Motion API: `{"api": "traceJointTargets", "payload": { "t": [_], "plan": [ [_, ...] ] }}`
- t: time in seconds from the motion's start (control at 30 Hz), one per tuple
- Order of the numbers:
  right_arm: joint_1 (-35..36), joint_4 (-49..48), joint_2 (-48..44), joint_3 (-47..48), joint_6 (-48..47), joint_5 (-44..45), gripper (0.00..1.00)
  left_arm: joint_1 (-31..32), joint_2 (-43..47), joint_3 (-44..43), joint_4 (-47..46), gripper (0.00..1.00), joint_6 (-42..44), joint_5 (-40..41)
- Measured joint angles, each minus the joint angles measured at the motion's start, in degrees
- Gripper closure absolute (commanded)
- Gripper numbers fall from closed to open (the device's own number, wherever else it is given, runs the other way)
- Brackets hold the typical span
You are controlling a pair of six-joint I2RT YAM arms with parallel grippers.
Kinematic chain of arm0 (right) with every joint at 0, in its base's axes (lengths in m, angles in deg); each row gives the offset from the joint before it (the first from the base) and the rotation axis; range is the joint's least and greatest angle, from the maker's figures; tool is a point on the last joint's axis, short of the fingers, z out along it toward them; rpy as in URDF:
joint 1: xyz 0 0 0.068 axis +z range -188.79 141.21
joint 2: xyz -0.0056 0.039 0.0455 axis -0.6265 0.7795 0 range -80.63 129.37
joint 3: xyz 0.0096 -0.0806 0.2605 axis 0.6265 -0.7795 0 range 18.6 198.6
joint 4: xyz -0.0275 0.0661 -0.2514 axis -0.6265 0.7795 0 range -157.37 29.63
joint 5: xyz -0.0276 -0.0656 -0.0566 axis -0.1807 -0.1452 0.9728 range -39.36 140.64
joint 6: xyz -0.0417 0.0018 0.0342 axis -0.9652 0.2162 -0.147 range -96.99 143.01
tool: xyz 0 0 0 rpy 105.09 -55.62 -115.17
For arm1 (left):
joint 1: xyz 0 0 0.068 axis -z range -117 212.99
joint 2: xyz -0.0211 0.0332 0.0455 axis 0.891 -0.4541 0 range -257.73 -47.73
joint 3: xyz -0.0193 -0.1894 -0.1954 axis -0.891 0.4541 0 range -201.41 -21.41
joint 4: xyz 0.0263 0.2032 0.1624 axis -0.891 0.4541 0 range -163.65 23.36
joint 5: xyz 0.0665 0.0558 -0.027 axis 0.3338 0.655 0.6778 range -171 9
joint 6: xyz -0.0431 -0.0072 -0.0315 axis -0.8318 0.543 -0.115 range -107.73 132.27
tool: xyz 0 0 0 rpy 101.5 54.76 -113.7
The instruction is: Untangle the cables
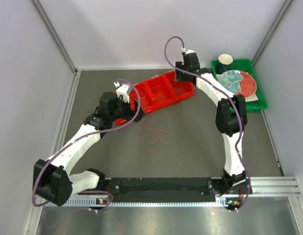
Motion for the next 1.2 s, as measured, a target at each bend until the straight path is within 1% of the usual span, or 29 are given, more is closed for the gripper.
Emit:
{"api": "traceJointTargets", "payload": {
  "t": [0.3,0.4,0.57,0.63,0.7,0.83,0.87,0.93,1.03,1.2],
  "plan": [
    [0.09,-0.11,-4.17,-2.84,0.07,0.11,0.43,0.0,0.0,0.0,-0.22,0.1,-0.2,-1.09],
    [0.33,-0.33,-7.23,-7.43,0.31,-0.04,0.43,0.0,0.0,0.0,-0.24,0.1,-0.39,-1.33],
    [2.05,-1.38,-16.37,-19.43,1.64,0.0,0.39,0.04,0.0,0.15,-0.46,0.09,-1.31,-0.26],
    [3.41,-2.78,-21.07,-25.27,2.32,0.04,0.37,0.83,0.09,0.94,-0.85,0.09,-2.1,2.36],
    [4.76,-3.43,-25.31,-29.88,3.06,0.0,0.36,2.82,0.26,2.19,-0.81,0.08,-2.6,6.82],
    [6.69,-4.72,-30.95,-37.05,4.39,-0.04,0.35,11.39,0.46,5.09,-0.55,0.05,-4.0,18.58],
    [6.91,-4.85,-31.8,-38.47,4.74,-0.09,0.35,13.49,0.31,5.66,-0.39,0.01,-4.5,21.29],
    [6.99,-5.14,-32.85,-40.98,5.33,-0.07,0.34,16.44,-0.63,6.38,-0.42,0.01,-5.77,24.96],
    [6.99,-4.94,-33.64,-43.8,5.77,-0.07,0.34,17.27,-4.13,6.64,-1.01,0.01,-7.61,28.02],
    [6.99,-4.63,-35.26,-47.6,5.95,0.37,0.34,17.29,-13.73,6.54,-2.32,0.01,-8.85,30.25]
  ]
}}
